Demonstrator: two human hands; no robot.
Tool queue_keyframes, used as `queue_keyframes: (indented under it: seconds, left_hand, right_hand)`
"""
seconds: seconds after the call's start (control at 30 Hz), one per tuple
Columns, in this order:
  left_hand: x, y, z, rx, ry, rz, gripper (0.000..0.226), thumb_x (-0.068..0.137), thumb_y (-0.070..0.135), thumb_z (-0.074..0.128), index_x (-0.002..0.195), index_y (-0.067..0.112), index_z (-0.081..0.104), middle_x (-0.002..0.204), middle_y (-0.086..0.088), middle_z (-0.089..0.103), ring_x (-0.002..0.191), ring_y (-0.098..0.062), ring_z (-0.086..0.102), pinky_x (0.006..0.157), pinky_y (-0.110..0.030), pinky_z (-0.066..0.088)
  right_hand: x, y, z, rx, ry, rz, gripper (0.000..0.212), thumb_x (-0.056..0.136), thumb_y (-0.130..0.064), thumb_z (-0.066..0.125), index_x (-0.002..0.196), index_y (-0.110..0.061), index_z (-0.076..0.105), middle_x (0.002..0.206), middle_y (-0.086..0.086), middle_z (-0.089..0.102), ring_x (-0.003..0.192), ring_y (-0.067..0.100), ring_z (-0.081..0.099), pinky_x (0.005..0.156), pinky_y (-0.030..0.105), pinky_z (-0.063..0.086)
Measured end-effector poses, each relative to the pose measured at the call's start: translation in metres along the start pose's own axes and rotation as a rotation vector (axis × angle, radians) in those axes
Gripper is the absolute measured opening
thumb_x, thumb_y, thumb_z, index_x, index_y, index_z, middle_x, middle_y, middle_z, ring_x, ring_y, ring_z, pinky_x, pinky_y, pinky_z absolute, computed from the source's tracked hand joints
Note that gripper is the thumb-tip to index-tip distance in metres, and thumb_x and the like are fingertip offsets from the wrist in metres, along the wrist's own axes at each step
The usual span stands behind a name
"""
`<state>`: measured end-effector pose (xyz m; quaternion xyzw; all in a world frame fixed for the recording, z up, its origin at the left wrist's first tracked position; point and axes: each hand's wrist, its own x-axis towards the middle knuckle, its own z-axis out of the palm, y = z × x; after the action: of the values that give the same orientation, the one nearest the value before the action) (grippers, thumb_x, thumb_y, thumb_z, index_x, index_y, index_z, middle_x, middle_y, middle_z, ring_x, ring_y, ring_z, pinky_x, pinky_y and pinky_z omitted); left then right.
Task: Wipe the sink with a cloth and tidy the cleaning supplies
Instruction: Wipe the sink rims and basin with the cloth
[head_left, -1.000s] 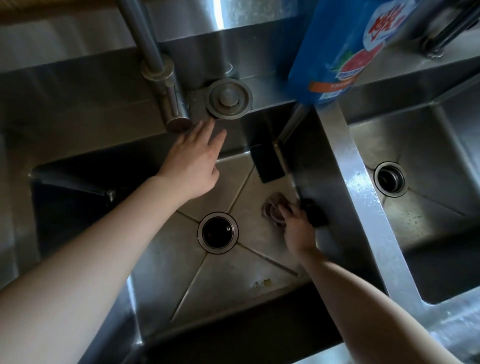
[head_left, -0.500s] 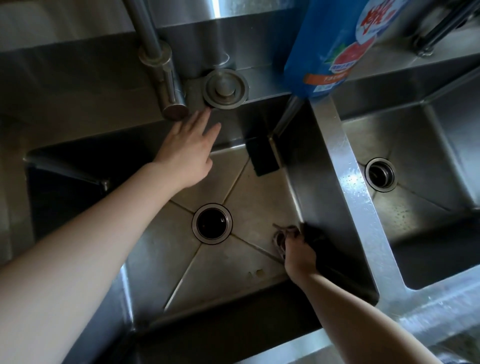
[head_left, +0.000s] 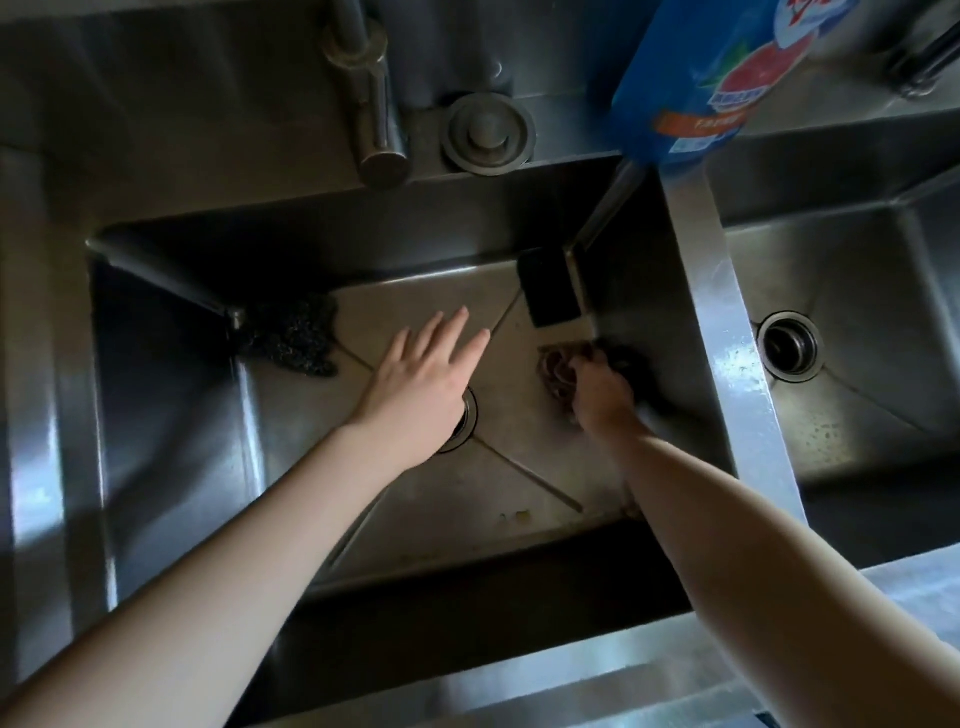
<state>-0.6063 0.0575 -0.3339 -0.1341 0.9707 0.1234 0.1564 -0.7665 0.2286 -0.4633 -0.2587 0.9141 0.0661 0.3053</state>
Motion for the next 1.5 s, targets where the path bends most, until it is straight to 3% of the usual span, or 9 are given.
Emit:
queue_keyframes:
  seconds: [0.2, 0.37, 0.5, 0.7, 0.87, 1.0, 1.23, 1.37, 1.5]
  left_hand:
    - [-0.043, 0.023, 0.007, -0.068, 0.012, -0.066, 0.063, 0.092, 0.016, 0.043, 0.148, 0.019, 0.015, 0.154, -0.008, 0.017, 0.140, -0.026, 0.019, 0.112, -0.044, 0.020]
    - [-0.096, 0.055, 0.015, -0.162, -0.007, -0.115, 0.060, 0.093, 0.019, 0.042, 0.147, 0.022, 0.016, 0.153, -0.004, 0.019, 0.136, -0.023, 0.022, 0.110, -0.042, 0.021]
    - [-0.131, 0.078, 0.028, -0.227, -0.029, -0.137, 0.062, 0.095, 0.030, 0.043, 0.148, 0.023, 0.011, 0.153, -0.003, 0.019, 0.134, -0.022, 0.027, 0.111, -0.042, 0.022]
    - [-0.158, 0.096, 0.040, -0.178, 0.032, -0.159, 0.049, 0.085, 0.038, 0.056, 0.127, 0.013, 0.051, 0.116, -0.009, 0.059, 0.097, -0.029, 0.058, 0.081, -0.040, 0.049]
    - [-0.176, 0.114, 0.049, -0.195, 0.083, -0.219, 0.050, 0.085, 0.041, 0.054, 0.126, 0.011, 0.053, 0.113, -0.009, 0.060, 0.093, -0.031, 0.059, 0.078, -0.041, 0.048]
    - [-0.193, 0.132, 0.058, -0.260, 0.148, -0.303, 0.048, 0.086, 0.038, 0.056, 0.123, 0.010, 0.056, 0.113, -0.011, 0.062, 0.095, -0.033, 0.060, 0.081, -0.042, 0.047]
    - [-0.229, 0.138, 0.072, -0.213, 0.253, -0.487, 0.051, 0.085, 0.044, 0.039, 0.119, 0.010, 0.058, 0.110, -0.011, 0.061, 0.093, -0.033, 0.058, 0.084, -0.044, 0.043]
    - [-0.248, 0.138, 0.082, -0.134, 0.294, -0.551, 0.041, 0.088, 0.040, 0.049, 0.114, 0.009, 0.059, 0.112, -0.012, 0.059, 0.096, -0.034, 0.054, 0.083, -0.046, 0.040]
    - [-0.260, 0.132, 0.083, -0.129, 0.301, -0.635, 0.043, 0.088, 0.042, 0.041, 0.113, 0.012, 0.057, 0.117, -0.011, 0.056, 0.106, -0.035, 0.054, 0.091, -0.052, 0.036]
  right_hand:
    - [-0.041, 0.017, 0.026, -0.162, -0.105, -0.156, 0.041, 0.093, -0.007, 0.044, 0.133, -0.016, 0.044, 0.138, 0.015, 0.040, 0.107, 0.037, 0.059, 0.088, 0.042, 0.049]
    - [-0.059, 0.033, 0.035, -0.377, -0.248, -0.395, 0.042, 0.098, -0.014, 0.040, 0.139, -0.018, 0.038, 0.139, 0.012, 0.038, 0.119, 0.034, 0.052, 0.098, 0.040, 0.045]
    - [-0.037, 0.031, 0.010, -0.402, -0.179, -0.425, 0.037, 0.091, -0.012, 0.052, 0.128, -0.011, 0.046, 0.134, 0.014, 0.043, 0.121, 0.035, 0.049, 0.099, 0.040, 0.044]
    - [-0.013, 0.015, -0.010, -0.372, -0.049, -0.328, 0.055, 0.081, -0.018, 0.069, 0.129, -0.010, 0.044, 0.129, 0.018, 0.049, 0.113, 0.038, 0.055, 0.090, 0.041, 0.047]
    - [-0.021, 0.023, -0.001, -0.376, -0.138, -0.413, 0.049, 0.081, -0.015, 0.069, 0.125, -0.007, 0.050, 0.130, 0.019, 0.047, 0.115, 0.037, 0.053, 0.095, 0.038, 0.043]
    - [-0.045, 0.039, 0.007, -0.535, -0.322, -0.509, 0.061, 0.073, -0.021, 0.078, 0.124, -0.007, 0.048, 0.131, 0.017, 0.045, 0.115, 0.034, 0.051, 0.095, 0.034, 0.042]
    - [-0.079, 0.041, 0.020, -0.501, -0.345, -0.424, 0.071, 0.068, -0.029, 0.082, 0.123, -0.002, 0.047, 0.129, 0.017, 0.051, 0.118, 0.032, 0.050, 0.100, 0.034, 0.042]
    - [-0.092, 0.042, 0.047, -0.368, -0.255, -0.235, 0.076, 0.079, -0.026, 0.074, 0.138, -0.002, 0.034, 0.140, 0.022, 0.037, 0.128, 0.036, 0.039, 0.107, 0.036, 0.036]
    - [-0.087, 0.032, 0.045, -0.194, -0.257, -0.098, 0.071, 0.076, -0.021, 0.075, 0.135, -0.001, 0.043, 0.136, 0.020, 0.047, 0.126, 0.035, 0.045, 0.102, 0.035, 0.040]
